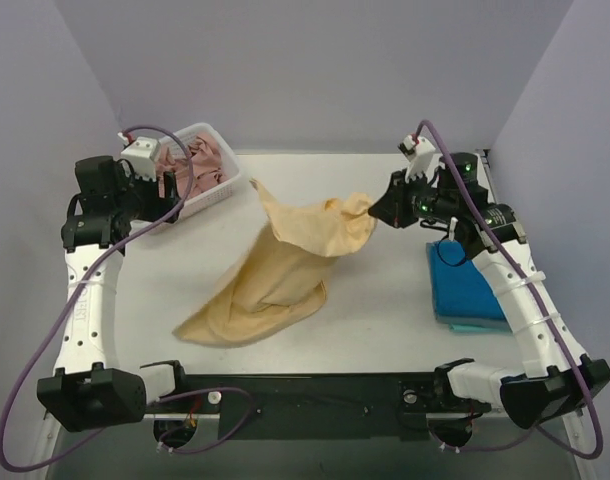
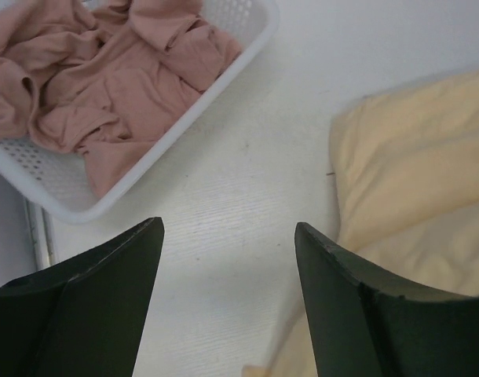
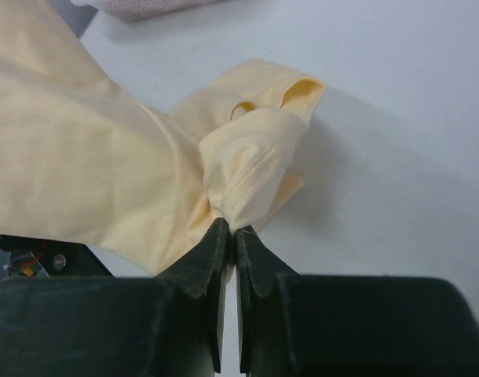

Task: Fold and stack the t-shirts
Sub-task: Flatten out the tshirt

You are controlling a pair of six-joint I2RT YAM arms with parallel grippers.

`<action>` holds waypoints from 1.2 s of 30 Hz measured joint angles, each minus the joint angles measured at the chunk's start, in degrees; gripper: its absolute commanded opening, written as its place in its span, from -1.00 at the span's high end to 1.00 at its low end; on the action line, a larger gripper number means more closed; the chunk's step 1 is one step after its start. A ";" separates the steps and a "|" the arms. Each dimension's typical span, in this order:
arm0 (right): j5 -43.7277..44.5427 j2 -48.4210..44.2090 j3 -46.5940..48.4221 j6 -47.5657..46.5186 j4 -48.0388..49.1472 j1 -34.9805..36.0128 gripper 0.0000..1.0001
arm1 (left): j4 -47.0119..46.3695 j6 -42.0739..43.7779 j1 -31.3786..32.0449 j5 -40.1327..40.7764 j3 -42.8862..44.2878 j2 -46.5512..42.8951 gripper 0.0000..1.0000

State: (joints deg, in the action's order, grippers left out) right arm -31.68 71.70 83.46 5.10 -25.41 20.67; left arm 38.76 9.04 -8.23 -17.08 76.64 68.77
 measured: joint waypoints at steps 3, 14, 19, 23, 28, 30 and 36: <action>-2.43 -3.76 -12.31 2.67 1.33 -6.34 1.00 | 0.63 1.36 2.54 -3.96 -0.28 0.48 -0.50; -3.76 -6.95 -32.35 5.27 1.55 -18.71 1.00 | 7.85 20.79 23.76 -3.65 -20.44 -0.42 -0.61; -3.89 -7.06 -32.11 5.35 2.54 -18.71 1.00 | 6.84 26.34 15.06 -1.29 -22.86 4.31 -0.55; -4.17 -7.06 -31.58 5.29 2.93 -18.71 1.00 | 4.37 32.63 5.90 -2.64 -17.97 14.01 -0.70; -4.15 -7.02 -31.26 5.16 3.06 -18.75 1.00 | 4.72 44.48 6.60 -10.54 -21.31 13.92 -0.77; -4.17 -6.93 -30.97 5.16 3.10 -18.75 1.00 | 5.09 47.67 7.15 -12.31 -22.29 13.60 -0.75; -4.17 -6.27 -30.40 5.18 3.32 -18.75 1.00 | -2.25 48.37 9.40 -8.59 -22.47 18.47 -0.70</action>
State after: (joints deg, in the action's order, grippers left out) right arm -35.86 65.43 53.06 10.28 -22.09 1.91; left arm 36.51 57.41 1.17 -25.67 54.17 87.24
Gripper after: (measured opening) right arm 0.015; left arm 0.853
